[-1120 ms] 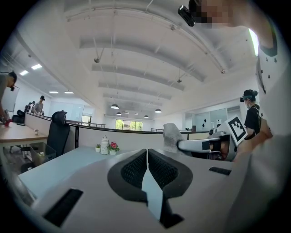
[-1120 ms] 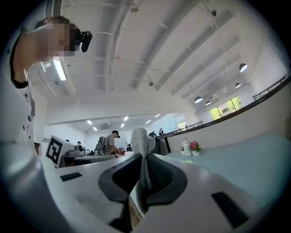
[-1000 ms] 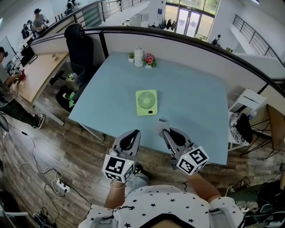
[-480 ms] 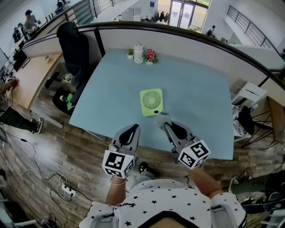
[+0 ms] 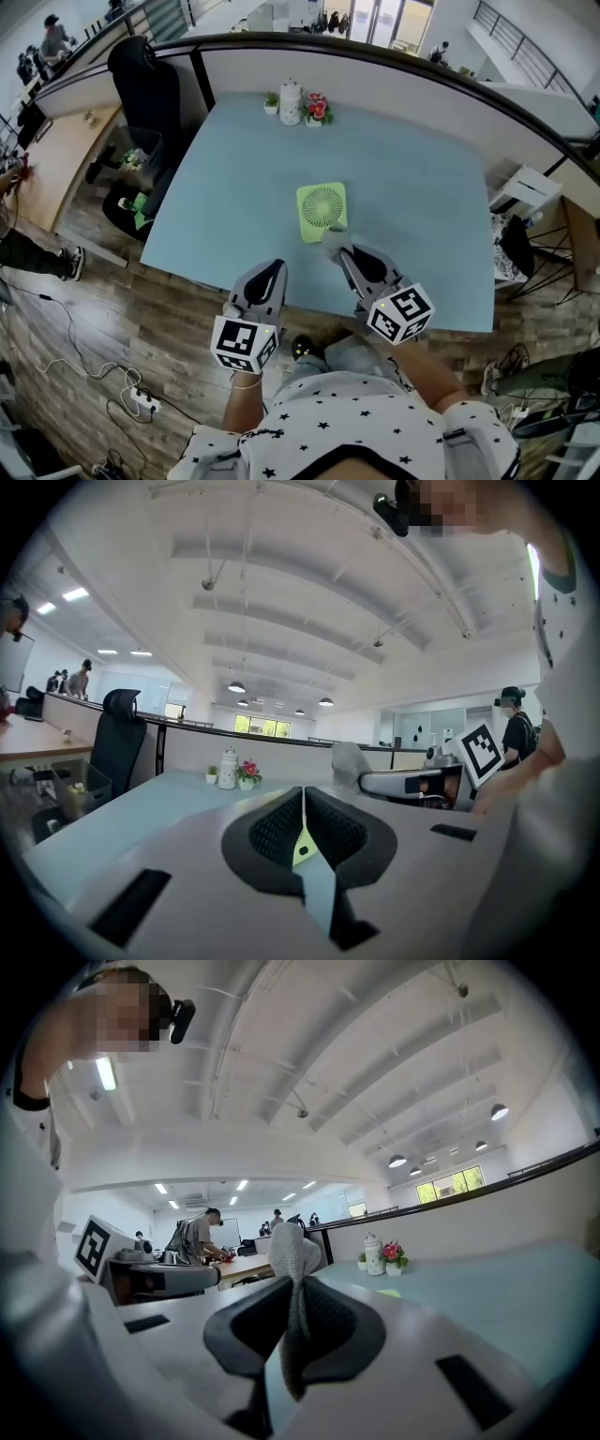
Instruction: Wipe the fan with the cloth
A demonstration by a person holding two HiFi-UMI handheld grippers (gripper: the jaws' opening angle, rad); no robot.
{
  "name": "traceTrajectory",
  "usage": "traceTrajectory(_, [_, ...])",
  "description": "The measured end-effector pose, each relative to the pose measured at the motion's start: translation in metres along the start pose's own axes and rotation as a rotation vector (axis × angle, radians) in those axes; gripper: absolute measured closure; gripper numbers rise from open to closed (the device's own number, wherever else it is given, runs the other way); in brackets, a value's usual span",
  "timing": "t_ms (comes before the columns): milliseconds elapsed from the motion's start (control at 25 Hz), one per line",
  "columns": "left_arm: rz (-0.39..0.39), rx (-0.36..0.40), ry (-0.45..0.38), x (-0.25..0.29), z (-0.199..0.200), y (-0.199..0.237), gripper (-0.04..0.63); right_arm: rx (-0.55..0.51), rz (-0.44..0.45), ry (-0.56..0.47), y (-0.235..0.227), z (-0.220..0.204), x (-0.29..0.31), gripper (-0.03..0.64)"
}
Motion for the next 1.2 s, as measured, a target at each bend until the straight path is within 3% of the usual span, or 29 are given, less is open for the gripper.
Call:
traceTrajectory(80, [0.005,0.007,0.007,0.006,0.0,0.0,0.563,0.005,0.002,0.014,-0.007,-0.001,0.009,0.591])
traceTrajectory(240, [0.033,0.136,0.053,0.017,0.01,-0.002,0.563,0.004,0.022,0.038,-0.023,0.001,0.032,0.591])
traceTrajectory(320, [0.045,0.161,0.059,0.023,0.016,-0.002,0.563,0.003,0.041,0.053,-0.03,0.002,0.045,0.591])
traceTrajectory(680, [0.127,0.008,0.024,0.064,0.019,0.011,0.563,-0.013,0.128,0.152,-0.068,-0.003,0.083,0.591])
traceTrajectory(920, [0.18,0.021,0.049,0.086,0.016,0.007,0.563,0.015,0.177,0.181,-0.09,-0.009,0.092,0.591])
traceTrajectory(1200, [0.22,-0.009,0.1,0.076,0.002,0.014,0.563,0.031,0.2,0.248,-0.092,-0.031,0.117,0.591])
Point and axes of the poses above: the fingertips, and each gripper's own axes: x forward along the fingers, y to its left, z out of its top, the point moved 3 cm from there along -x, backward along the fingers, and after that the axes turned 8 degrees about x, right-handed, at the moved point
